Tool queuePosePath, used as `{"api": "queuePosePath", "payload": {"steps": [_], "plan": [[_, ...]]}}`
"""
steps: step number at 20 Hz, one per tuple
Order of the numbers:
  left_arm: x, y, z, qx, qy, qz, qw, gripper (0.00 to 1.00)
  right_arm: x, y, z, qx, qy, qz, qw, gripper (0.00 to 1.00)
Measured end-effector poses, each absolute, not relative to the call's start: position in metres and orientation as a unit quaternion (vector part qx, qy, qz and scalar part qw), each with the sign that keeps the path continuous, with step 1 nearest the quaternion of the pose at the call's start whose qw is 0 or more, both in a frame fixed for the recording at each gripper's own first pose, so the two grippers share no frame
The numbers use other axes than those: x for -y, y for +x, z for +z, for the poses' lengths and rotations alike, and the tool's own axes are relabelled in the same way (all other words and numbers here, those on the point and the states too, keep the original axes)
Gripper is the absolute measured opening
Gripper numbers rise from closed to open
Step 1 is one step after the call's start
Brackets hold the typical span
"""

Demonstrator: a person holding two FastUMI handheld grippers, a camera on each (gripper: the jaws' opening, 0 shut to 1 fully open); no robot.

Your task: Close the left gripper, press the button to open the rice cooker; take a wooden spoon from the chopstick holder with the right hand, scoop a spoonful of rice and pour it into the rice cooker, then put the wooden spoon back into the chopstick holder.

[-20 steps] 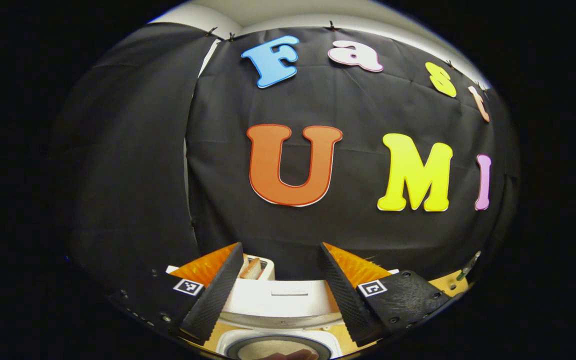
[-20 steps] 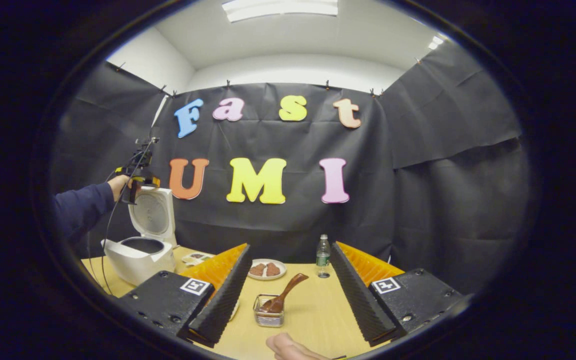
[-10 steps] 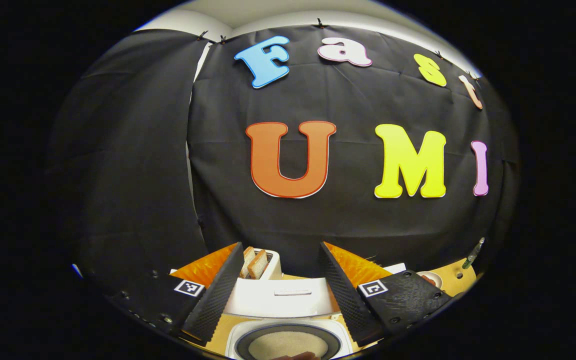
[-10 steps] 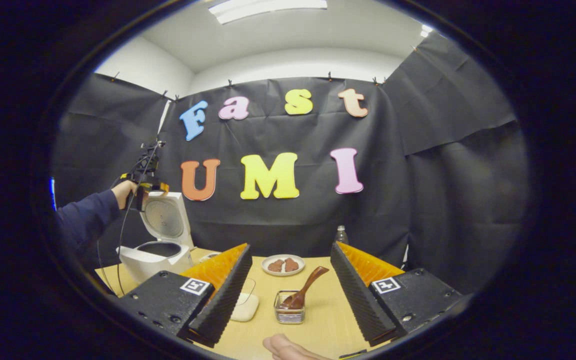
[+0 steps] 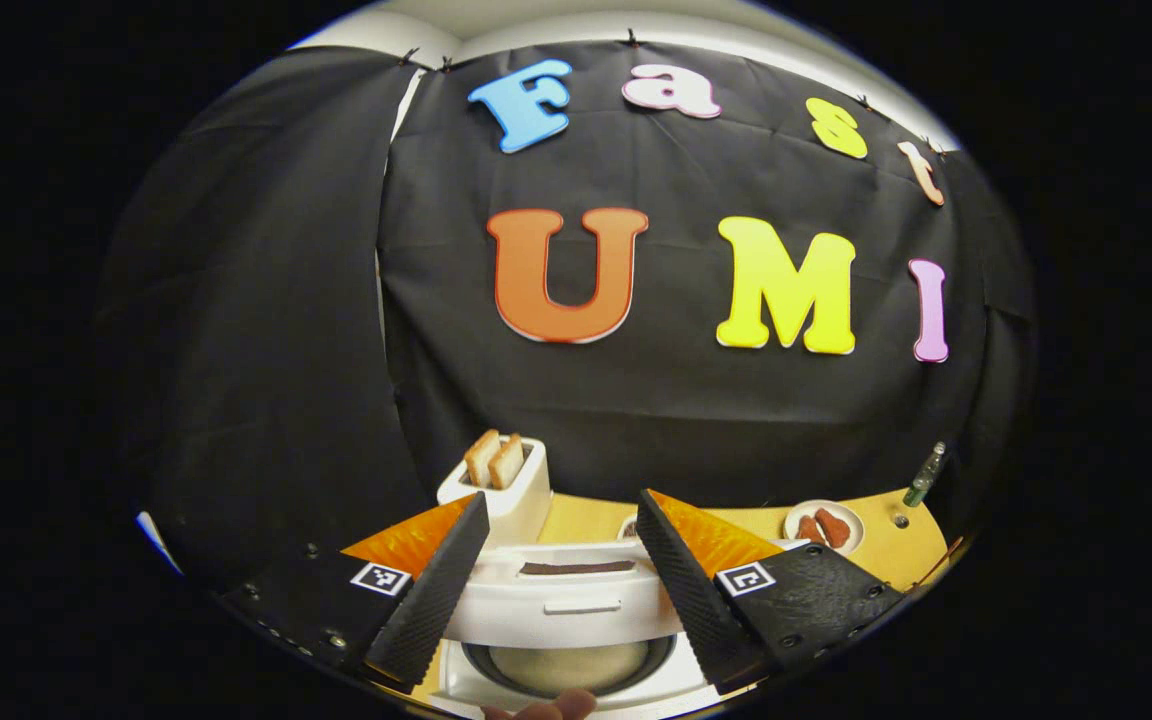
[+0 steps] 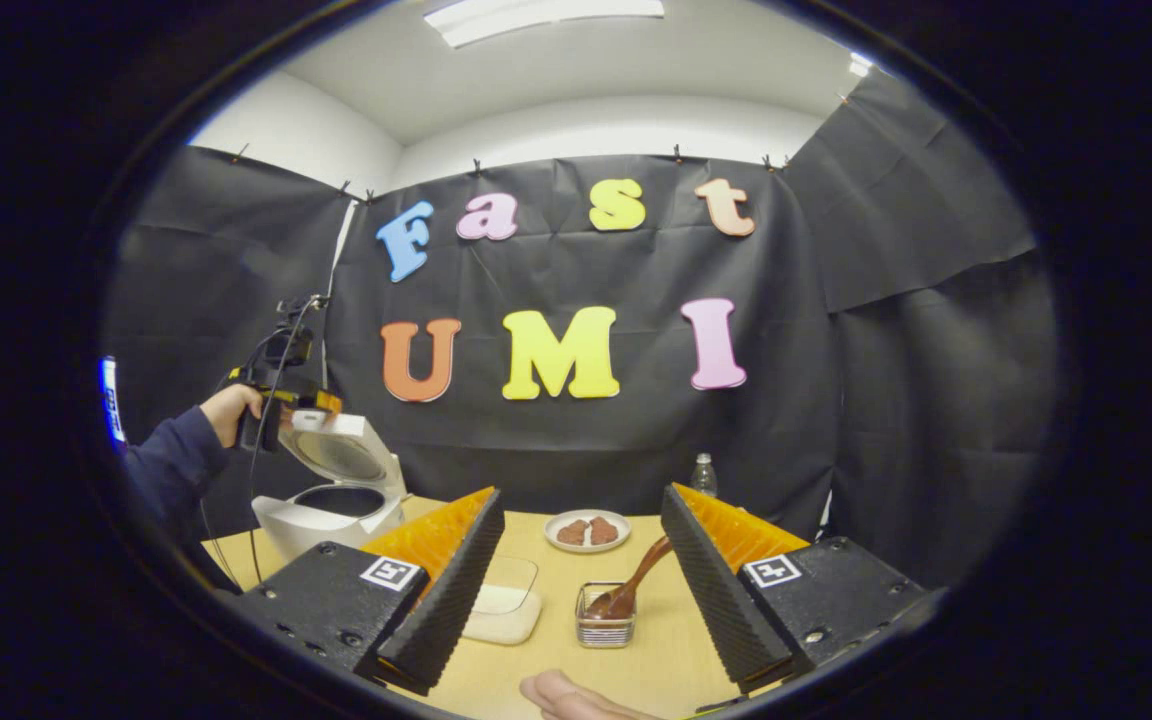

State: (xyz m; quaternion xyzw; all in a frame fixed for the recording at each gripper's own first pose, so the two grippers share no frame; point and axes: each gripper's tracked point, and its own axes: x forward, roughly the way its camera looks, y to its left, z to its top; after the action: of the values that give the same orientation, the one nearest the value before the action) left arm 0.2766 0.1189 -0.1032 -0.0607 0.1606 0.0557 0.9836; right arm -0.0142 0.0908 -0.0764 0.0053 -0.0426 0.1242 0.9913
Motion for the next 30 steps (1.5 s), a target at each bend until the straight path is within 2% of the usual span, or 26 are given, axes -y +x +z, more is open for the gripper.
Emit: {"api": "queuePosePath", "payload": {"steps": [3,7,13,18,19,21,26,30], "plan": [[-0.103,0.255,-0.137,-0.184,-0.062,0.029,0.981,0.95,-0.097,-0.022,-0.076,0.041,0.005,0.124,0.991,1.00],[-0.098,0.235,-0.159,-0.197,-0.054,0.024,0.979,0.95,-0.109,-0.032,-0.072,0.052,-0.005,0.127,0.991,1.00],[-0.095,0.221,-0.181,-0.214,-0.048,0.021,0.975,0.98,-0.112,-0.018,-0.071,0.058,-0.015,0.092,0.994,1.00],[-0.092,0.210,-0.206,-0.240,-0.035,0.026,0.970,0.98,-0.121,-0.006,-0.077,0.041,-0.013,0.108,0.993,0.99],[-0.091,0.208,-0.211,-0.249,-0.038,0.027,0.967,1.00,-0.125,-0.005,-0.078,0.042,-0.008,0.115,0.992,1.00],[-0.089,0.201,-0.216,-0.268,-0.040,0.030,0.962,0.98,-0.126,0.001,-0.081,0.038,0.005,0.123,0.992,0.99],[-0.090,0.199,-0.214,-0.264,-0.037,0.040,0.963,0.98,-0.145,0.011,-0.091,0.018,0.030,0.168,0.985,0.99],[-0.089,0.197,-0.215,-0.256,-0.034,0.039,0.965,0.98,-0.150,0.015,-0.085,0.024,0.016,0.169,0.985,1.00]]}}
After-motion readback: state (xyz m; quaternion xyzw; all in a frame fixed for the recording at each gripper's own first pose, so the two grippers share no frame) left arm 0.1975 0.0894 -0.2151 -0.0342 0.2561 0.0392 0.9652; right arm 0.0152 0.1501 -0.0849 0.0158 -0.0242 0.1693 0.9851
